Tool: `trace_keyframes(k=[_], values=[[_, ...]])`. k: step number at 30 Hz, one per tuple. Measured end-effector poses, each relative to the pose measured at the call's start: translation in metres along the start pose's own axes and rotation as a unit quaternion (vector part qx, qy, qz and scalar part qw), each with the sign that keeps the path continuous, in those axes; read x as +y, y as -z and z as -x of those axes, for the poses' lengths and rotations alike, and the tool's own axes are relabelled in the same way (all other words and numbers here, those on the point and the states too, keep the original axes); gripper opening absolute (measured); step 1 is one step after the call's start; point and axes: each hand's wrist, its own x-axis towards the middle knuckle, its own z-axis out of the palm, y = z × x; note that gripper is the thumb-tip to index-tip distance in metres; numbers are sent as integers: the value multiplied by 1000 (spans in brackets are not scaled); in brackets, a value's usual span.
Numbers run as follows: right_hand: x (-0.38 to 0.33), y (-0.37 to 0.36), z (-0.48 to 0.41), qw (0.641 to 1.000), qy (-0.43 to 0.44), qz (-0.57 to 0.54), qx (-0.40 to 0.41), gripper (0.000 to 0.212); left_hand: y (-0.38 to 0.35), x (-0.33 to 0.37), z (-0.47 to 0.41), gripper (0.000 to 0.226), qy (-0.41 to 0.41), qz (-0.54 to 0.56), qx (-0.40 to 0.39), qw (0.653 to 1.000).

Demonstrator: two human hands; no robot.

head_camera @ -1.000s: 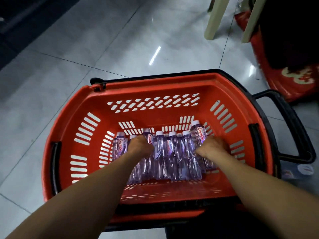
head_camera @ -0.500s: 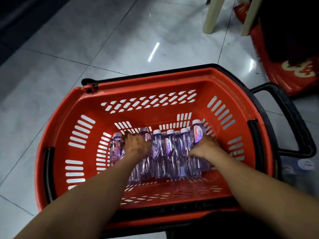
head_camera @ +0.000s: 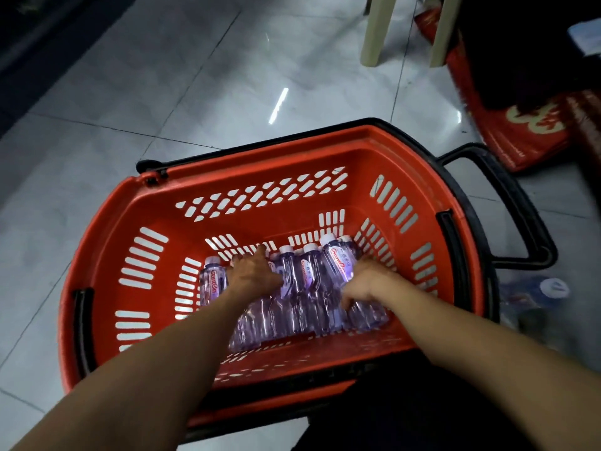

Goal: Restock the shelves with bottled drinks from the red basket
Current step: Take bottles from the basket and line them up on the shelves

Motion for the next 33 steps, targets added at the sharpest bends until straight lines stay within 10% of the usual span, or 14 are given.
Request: trace_keyframes(k=[8,16,20,28,33], values=[[5,16,19,1000,21,24,-3,77,5,1,38,68,-61,-60,30,996],[11,27,52,993,66,-91,34,110,2,11,65,84,-11,292,49,955],[26,32,75,973,107,-200,29,123,7,1,67,29,57,357,13,932],[31,60,133,873,234,-392,171,66,79,35,106,37,-226,386,32,894],[79,87,205,810,277,-430,287,62,155,125,168,74,-367,508,58,777]])
